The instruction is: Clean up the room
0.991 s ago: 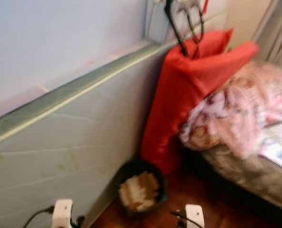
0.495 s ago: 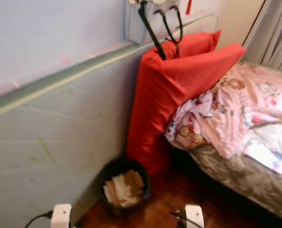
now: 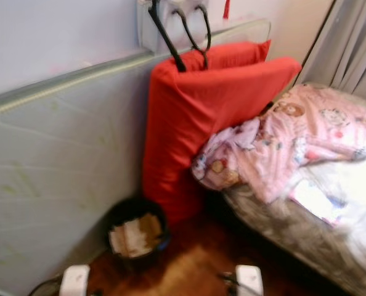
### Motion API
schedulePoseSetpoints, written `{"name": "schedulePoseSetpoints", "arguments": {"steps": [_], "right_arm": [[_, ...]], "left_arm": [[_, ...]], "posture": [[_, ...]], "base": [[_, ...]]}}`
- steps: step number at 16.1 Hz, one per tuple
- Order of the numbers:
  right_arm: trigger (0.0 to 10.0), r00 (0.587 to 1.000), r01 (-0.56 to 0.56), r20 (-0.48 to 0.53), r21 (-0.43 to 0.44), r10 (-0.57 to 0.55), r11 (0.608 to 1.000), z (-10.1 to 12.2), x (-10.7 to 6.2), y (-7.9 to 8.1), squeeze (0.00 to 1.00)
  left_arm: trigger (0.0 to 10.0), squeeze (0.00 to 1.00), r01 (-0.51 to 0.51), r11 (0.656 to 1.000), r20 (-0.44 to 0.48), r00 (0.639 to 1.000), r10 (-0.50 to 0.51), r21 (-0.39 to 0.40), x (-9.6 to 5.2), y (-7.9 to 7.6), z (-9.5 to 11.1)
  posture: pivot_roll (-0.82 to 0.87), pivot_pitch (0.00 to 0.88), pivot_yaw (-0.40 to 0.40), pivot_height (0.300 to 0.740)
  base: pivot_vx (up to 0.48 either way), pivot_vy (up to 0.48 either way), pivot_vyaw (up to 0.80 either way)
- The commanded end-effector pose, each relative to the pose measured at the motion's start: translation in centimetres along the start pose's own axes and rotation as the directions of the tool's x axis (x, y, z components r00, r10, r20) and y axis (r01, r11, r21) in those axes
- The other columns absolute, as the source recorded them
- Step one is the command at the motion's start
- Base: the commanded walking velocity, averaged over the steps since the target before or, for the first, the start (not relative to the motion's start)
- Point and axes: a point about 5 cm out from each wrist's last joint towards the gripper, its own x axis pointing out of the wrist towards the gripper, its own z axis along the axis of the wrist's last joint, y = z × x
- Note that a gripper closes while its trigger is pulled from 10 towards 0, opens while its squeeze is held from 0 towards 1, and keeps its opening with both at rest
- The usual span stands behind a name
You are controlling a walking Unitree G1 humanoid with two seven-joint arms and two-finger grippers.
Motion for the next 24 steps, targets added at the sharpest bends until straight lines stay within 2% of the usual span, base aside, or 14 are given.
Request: {"name": "schedulePoseSetpoints", "arguments": {"steps": [1,6,12,19,24], "right_arm": [[10.0,1.0,-0.031,0.001,0.085,0.031,0.996,5.15,1.03,-0.51,0.0],[10.0,1.0,-0.031,0.0,0.082,0.031,0.996,5.13,1.02,-0.58,0.0],[10.0,0.999,-0.032,-0.001,0.089,0.033,0.996,5.02,1.03,-0.41,0.0],[10.0,1.0,-0.019,0.014,0.126,0.017,0.992,5.04,1.05,-0.23,0.0],[10.0,1.0,-0.016,0.002,0.099,0.016,0.995,5.12,1.07,-0.21,0.0]], "left_arm": [[10.0,0.0,-0.065,0.997,-0.057,0.996,0.068,0.039,0.68,2.13,2.24],[10.0,0.0,-0.065,0.997,-0.058,0.996,0.067,0.037,0.68,2.06,2.2],[10.0,0.0,-0.077,0.997,-0.063,0.995,0.078,0.011,0.63,2.23,2.03],[10.0,0.0,-0.062,0.997,-0.061,0.996,0.064,0.036,0.65,2.34,2.16],[10.0,0.0,-0.061,0.998,-0.043,0.997,0.062,0.028,0.67,2.38,2.39]], "posture": [[0.1,0.0,-0.079,0.74],[0.1,0.0,-0.081,0.74],[0.1,0.0,-0.069,0.74],[0.06,0.0,-0.041,0.74],[0.09,0.0,-0.058,0.74]], "base": [[0.0,-0.307,0.0],[0.0,-0.283,0.0],[0.0,0.0,0.0],[0.0,0.0,0.0],[0.0,0.0,0.0]]}}
